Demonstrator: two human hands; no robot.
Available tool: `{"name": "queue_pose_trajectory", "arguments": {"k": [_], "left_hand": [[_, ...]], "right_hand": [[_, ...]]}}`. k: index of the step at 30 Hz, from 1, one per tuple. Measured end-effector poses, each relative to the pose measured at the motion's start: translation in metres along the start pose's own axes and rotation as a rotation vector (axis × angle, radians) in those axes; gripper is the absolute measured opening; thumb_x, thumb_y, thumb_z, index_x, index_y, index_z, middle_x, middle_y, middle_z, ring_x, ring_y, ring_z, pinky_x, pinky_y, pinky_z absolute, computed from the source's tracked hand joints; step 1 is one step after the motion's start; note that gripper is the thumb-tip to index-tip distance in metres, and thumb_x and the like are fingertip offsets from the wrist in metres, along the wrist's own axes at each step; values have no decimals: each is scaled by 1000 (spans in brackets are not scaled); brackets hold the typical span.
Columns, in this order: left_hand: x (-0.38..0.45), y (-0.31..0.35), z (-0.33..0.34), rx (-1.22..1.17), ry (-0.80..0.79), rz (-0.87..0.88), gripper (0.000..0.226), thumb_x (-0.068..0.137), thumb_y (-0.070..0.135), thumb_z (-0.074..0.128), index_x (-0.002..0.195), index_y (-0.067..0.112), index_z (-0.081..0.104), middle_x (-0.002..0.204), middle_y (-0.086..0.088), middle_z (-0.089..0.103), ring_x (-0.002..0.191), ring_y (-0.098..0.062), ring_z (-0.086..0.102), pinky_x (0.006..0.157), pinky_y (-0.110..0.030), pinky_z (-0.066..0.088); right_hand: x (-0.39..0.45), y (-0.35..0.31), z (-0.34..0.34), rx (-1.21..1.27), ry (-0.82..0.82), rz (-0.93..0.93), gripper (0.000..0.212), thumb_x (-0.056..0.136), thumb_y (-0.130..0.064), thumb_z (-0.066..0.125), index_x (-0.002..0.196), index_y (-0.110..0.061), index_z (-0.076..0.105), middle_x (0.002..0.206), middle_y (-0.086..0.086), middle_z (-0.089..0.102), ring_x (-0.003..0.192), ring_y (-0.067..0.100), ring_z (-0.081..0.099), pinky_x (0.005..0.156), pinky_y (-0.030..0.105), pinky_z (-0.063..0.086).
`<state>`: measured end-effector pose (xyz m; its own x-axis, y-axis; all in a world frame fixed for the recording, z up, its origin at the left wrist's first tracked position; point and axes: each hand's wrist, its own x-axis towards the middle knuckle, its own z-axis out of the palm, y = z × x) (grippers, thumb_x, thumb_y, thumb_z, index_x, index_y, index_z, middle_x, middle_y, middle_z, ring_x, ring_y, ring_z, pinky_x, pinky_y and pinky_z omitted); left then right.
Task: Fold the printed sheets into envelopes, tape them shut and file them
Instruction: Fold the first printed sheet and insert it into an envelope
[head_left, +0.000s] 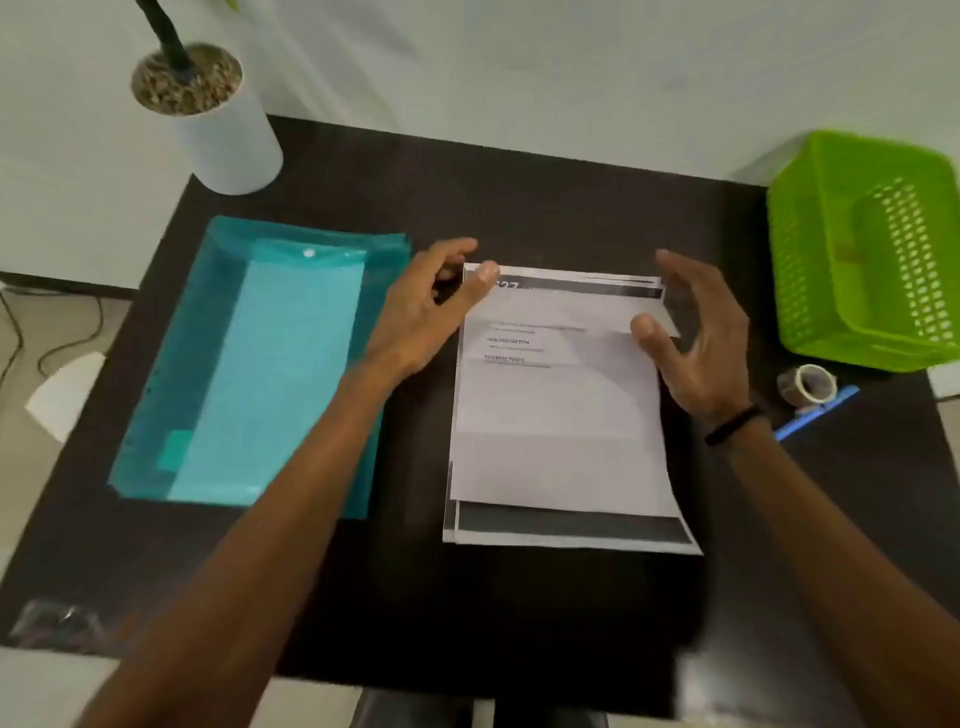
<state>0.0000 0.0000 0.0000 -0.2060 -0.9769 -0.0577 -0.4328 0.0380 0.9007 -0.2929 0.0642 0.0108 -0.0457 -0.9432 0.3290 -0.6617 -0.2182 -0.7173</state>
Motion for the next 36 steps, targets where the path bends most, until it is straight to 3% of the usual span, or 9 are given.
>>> {"name": "queue_pose_trajectory", "arguments": {"k": [4, 8, 13, 17, 23, 26, 30, 32, 36], "left_hand": [[-10, -23, 23, -8, 115, 140, 73, 87, 67, 68, 149, 37, 43, 144, 13, 52, 128, -1, 51, 98, -4, 39], [-9, -29, 25, 21, 115, 318, 90, 70, 58, 89, 143, 27, 45, 141, 8, 52, 127, -7, 53, 103, -11, 42], [1, -45, 32, 199, 220, 472, 48, 84, 39, 84, 123, 25, 62, 129, 1, 50, 116, -15, 57, 102, -32, 52], [3, -45, 29, 153, 331, 382, 15, 92, 32, 77, 105, 31, 69, 124, 1, 51, 112, -13, 60, 99, -27, 54], [-15, -27, 30, 20, 465, 420, 19, 96, 32, 73, 104, 15, 71, 111, 4, 64, 91, -7, 66, 82, -17, 56], [-19, -21, 33, -180, 396, 386, 21, 98, 29, 71, 107, 10, 72, 101, 3, 76, 91, -11, 73, 84, -35, 62], [-23, -26, 39, -279, 270, 274, 24, 98, 28, 71, 109, 7, 73, 103, -2, 79, 95, -18, 76, 87, -45, 63], [-23, -25, 39, -335, 235, 229, 25, 100, 28, 68, 103, 4, 74, 100, -4, 79, 94, -21, 76, 87, -45, 63], [-25, -22, 36, -413, 240, 150, 36, 101, 32, 66, 84, 1, 71, 85, -8, 75, 76, -19, 68, 72, -37, 55]], "right_hand": [[-15, 17, 25, 140, 167, 81, 81, 95, -66, 60, 146, -3, 53, 143, 15, 59, 129, 28, 60, 106, 39, 51], [-13, 21, 27, 252, 185, 77, 83, 90, -70, 62, 147, -11, 54, 147, 5, 58, 135, 18, 57, 110, 32, 47], [-12, 31, 23, 308, 144, 18, 75, 84, -71, 70, 139, -20, 63, 140, 0, 65, 130, 18, 61, 107, 36, 50], [-15, 34, 25, 290, 129, 8, 68, 80, -61, 79, 135, -23, 67, 137, -3, 66, 123, 6, 64, 101, 26, 53], [-37, 29, 27, 53, 338, -16, 42, 78, -48, 90, 112, -27, 76, 128, -5, 67, 120, 11, 63, 98, 41, 57], [-45, 26, 28, 96, 490, -45, 15, 87, -26, 85, 98, -21, 76, 119, 2, 69, 110, 15, 67, 92, 39, 58], [-46, 22, 25, 292, 476, 71, 15, 93, -19, 80, 100, -8, 72, 96, 11, 73, 75, 3, 66, 69, 20, 54], [-44, 19, 23, 403, 438, 132, 19, 96, -18, 76, 99, -1, 68, 82, 15, 72, 63, 10, 67, 60, 23, 55], [-43, 16, 27, 351, 449, 188, 15, 97, -26, 75, 94, -14, 68, 76, -1, 72, 59, 3, 62, 58, 18, 50]]}}
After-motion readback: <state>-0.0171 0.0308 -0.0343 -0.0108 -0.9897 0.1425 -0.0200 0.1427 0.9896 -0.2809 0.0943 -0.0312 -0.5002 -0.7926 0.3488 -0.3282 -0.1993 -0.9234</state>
